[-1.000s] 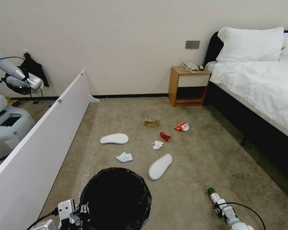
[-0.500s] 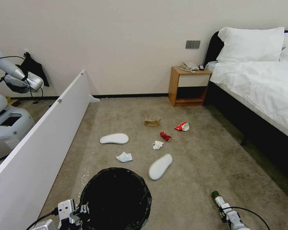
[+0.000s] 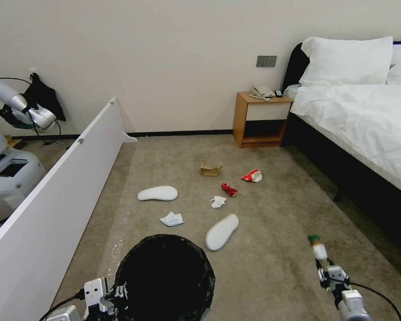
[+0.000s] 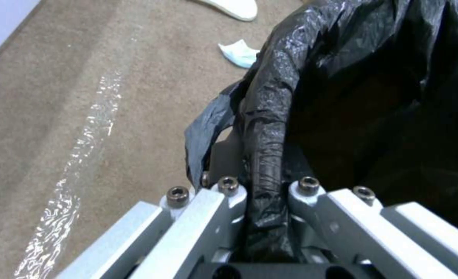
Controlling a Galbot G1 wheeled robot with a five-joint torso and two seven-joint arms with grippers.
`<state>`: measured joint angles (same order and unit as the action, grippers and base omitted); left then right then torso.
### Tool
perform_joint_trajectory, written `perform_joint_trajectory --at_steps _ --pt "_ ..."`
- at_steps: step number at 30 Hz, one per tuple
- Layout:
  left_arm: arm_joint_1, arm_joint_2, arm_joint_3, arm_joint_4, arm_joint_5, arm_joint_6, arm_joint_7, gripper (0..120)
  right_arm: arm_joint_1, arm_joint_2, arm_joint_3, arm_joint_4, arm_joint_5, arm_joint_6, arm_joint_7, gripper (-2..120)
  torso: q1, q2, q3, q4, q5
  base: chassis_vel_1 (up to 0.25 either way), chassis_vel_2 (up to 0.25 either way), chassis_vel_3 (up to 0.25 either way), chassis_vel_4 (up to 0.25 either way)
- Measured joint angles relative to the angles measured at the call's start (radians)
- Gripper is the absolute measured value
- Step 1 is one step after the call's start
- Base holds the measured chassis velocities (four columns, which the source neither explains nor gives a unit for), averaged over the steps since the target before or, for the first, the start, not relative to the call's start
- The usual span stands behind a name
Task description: Pick up the trash bin, then pick up the garbage from the floor and place it into the trash bin.
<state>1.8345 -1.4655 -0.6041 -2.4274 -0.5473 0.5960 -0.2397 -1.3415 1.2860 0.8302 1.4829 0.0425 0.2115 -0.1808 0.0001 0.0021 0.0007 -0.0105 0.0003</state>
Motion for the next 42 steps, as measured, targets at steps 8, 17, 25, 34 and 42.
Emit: perform_joint_trajectory --at_steps 8,17,25,34,42 --pt "-0.008 0.021 0.002 0.001 -0.015 0.007 -0.007 4 -0.063 -0.044 -0.051 0.278 0.235 0.022 -0.073 30 0.000 0.000 0.000 -0.0001 0.0000 0.000 0.000 0.000 0.000" --pt "-0.015 0.071 -0.017 -0.017 -0.147 0.070 -0.073 4 -0.138 -0.324 -0.241 0.729 0.614 -0.073 -0.105 30 0.000 0.000 0.000 0.0001 -0.0005 0.000 0.000 0.000 0.000" --pt "-0.064 0.115 0.005 -0.030 -0.236 0.140 -0.143 4 -0.038 -0.462 -0.372 0.835 0.873 -0.066 -0.216 30 0.000 0.000 0.000 -0.0002 -0.0004 0.000 0.000 0.000 0.000" --pt "-0.109 0.289 -0.014 -0.020 -0.325 0.142 -0.149 4 0.169 -0.475 -0.597 0.730 1.003 -0.035 -0.359 30 0.000 0.000 0.000 0.0003 -0.0001 0.000 0.000 0.000 0.000" --pt "-0.211 0.414 -0.002 0.021 -0.401 0.142 -0.130 4 0.323 -0.439 -0.746 0.558 1.139 0.021 -0.558 30 0.000 0.000 0.000 -0.0004 -0.0005 0.000 0.000 0.000 0.000"
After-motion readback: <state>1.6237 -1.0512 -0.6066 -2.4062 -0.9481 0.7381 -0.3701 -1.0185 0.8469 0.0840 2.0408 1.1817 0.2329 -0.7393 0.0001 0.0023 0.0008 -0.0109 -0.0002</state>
